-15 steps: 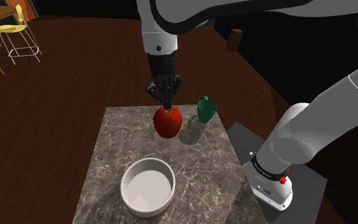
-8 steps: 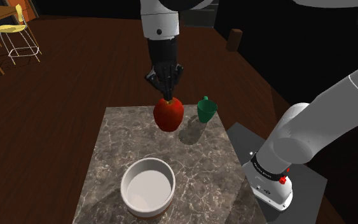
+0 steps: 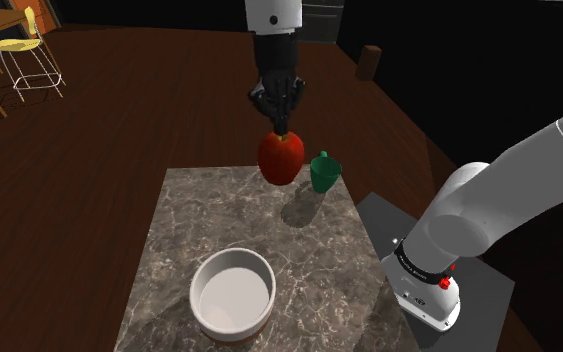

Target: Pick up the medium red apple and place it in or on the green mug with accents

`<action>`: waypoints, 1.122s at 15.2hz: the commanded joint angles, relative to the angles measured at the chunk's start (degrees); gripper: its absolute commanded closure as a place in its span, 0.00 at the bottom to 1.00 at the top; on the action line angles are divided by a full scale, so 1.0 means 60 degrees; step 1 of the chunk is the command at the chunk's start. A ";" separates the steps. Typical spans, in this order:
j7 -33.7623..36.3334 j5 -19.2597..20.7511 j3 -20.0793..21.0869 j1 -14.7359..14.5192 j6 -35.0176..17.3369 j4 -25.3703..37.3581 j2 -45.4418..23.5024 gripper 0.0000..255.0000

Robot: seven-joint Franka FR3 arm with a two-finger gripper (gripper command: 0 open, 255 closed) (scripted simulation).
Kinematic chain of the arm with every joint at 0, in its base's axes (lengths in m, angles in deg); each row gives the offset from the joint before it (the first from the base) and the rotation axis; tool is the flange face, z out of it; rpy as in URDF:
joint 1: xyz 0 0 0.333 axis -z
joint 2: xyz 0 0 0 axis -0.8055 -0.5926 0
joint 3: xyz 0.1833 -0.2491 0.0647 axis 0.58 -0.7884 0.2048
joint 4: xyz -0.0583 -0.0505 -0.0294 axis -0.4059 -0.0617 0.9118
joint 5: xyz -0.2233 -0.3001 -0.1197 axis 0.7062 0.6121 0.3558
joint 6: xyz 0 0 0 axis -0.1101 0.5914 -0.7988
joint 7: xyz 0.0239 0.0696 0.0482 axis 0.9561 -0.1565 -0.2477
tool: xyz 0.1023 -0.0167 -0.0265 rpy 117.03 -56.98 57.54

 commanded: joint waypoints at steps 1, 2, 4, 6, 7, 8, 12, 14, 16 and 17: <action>-0.0499 0.0167 -0.0369 0.0173 0.0278 0.0019 0.0169 1.00; -0.0724 0.0252 -0.0538 0.0252 0.0398 0.0029 0.0243 1.00; -0.1174 0.0435 -0.0873 0.0412 0.0632 0.0078 0.0357 1.00; -0.1620 0.0636 -0.1210 0.0564 0.0857 0.0170 0.0426 1.00; -0.1845 0.0741 -0.1374 0.0644 0.0966 0.0232 0.0445 1.00; -0.2070 0.0848 -0.1536 0.0725 0.1074 0.0304 0.0454 1.00; -0.2974 0.1290 -0.2176 0.1043 0.1482 0.0698 0.0381 1.00; -0.3430 0.1513 -0.2490 0.1199 0.1675 0.0959 0.0282 1.00; -0.3890 0.1733 -0.2798 0.1355 0.1861 0.1263 0.0142 1.00; -0.4122 0.1840 -0.2950 0.1433 0.1952 0.1431 0.0057 1.00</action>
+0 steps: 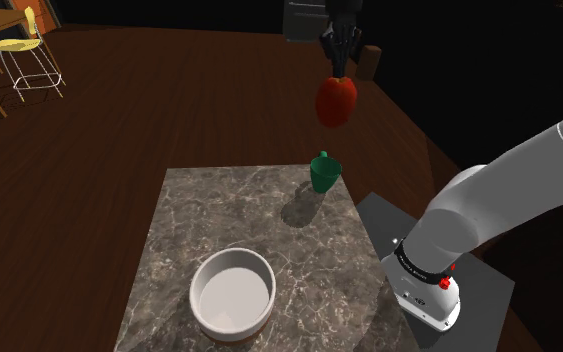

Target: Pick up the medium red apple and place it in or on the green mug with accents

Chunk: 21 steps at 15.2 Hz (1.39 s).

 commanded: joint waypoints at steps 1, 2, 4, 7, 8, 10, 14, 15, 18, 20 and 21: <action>-0.0533 0.0242 -0.0341 0.0173 0.0252 0.0374 -0.0141 1.00; -0.0536 0.0242 -0.0341 0.0174 0.0120 0.0195 -0.0093 1.00; -0.0542 0.0242 -0.0340 0.0173 -0.0140 -0.0156 -0.0003 1.00; -0.0550 0.0242 -0.0338 0.0173 -0.0528 -0.0661 0.0115 1.00; -0.0552 0.0242 -0.0337 0.0172 -0.0657 -0.0825 0.0150 1.00; -0.0557 0.0242 -0.0336 0.0172 -0.0913 -0.1145 0.0214 1.00; -0.0567 0.0241 -0.0333 0.0172 -0.1423 -0.1758 0.0317 1.00; -0.0570 0.0241 -0.0332 0.0172 -0.1550 -0.1906 0.0337 1.00; -0.0577 0.0240 -0.0330 0.0171 -0.1932 -0.2337 0.0387 1.00; -0.0581 0.0239 -0.0328 0.0171 -0.2187 -0.2615 0.0409 1.00; -0.0584 0.0239 -0.0327 0.0171 -0.2314 -0.2750 0.0418 1.00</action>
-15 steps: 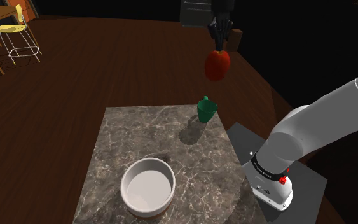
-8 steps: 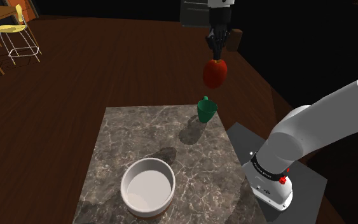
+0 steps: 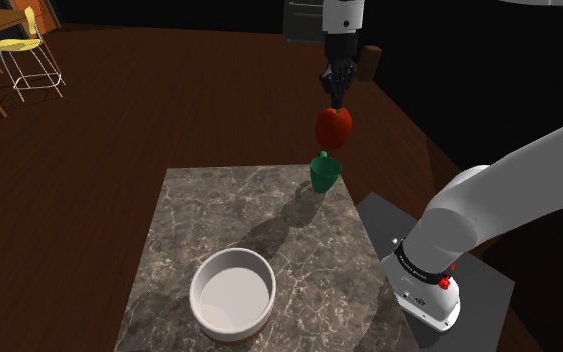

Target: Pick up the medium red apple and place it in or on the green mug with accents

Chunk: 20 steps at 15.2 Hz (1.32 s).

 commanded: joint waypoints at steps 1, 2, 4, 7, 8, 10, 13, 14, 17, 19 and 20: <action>-0.0016 0.0004 -0.0006 0.0004 -0.0279 -0.0300 0.0026 1.00; -0.0018 0.0004 -0.0005 0.0004 -0.0407 -0.0432 0.0031 1.00; -0.0022 0.0003 -0.0003 0.0004 -0.0664 -0.0691 0.0033 1.00; -0.0029 0.0001 0.0000 0.0003 -0.1050 -0.1065 0.0020 1.00; -0.0031 0.0001 0.0001 0.0003 -0.1180 -0.1186 0.0012 1.00; -0.0033 0.0000 0.0002 0.0003 -0.1281 -0.1280 0.0005 1.00; -0.0033 0.0000 0.0002 0.0003 -0.1281 -0.1279 0.0003 1.00; -0.0033 0.0000 0.0002 0.0003 -0.1281 -0.1279 0.0003 1.00; -0.0032 0.0000 0.0002 0.0003 -0.1282 -0.1279 0.0003 0.00; -0.0032 0.0000 0.0002 0.0003 -0.1281 -0.1279 0.0003 0.00; -0.0033 0.0000 0.0002 0.0003 -0.1281 -0.1279 0.0003 0.00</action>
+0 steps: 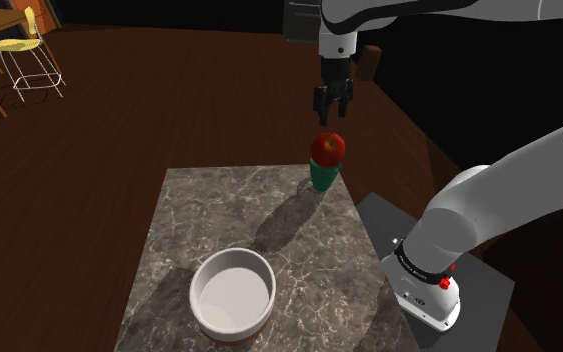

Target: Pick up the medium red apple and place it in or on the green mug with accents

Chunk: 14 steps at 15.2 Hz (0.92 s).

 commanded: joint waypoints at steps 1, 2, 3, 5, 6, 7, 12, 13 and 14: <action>0.0000 0.0000 0.0000 0.0000 0.0000 0.0000 0.0000 0.00; 0.0000 0.0000 0.0000 0.0000 0.0000 0.0000 0.0000 0.00; 0.0002 0.0005 -0.0005 0.0003 0.0305 0.0373 -0.0068 0.00; 0.0005 0.0013 -0.0014 0.0008 0.0914 0.1151 -0.0238 0.00; 0.0006 0.0016 -0.0018 0.0010 0.1153 0.1471 -0.0318 0.00; 0.0006 0.0016 -0.0017 0.0010 0.1153 0.1471 -0.0318 0.00; 0.0006 0.0016 -0.0018 0.0010 0.1153 0.1471 -0.0318 0.00; 0.0006 0.0016 -0.0018 0.0010 0.1153 0.1471 -0.0318 0.00; 0.0006 0.0016 -0.0018 0.0010 0.1151 0.1469 -0.0318 0.00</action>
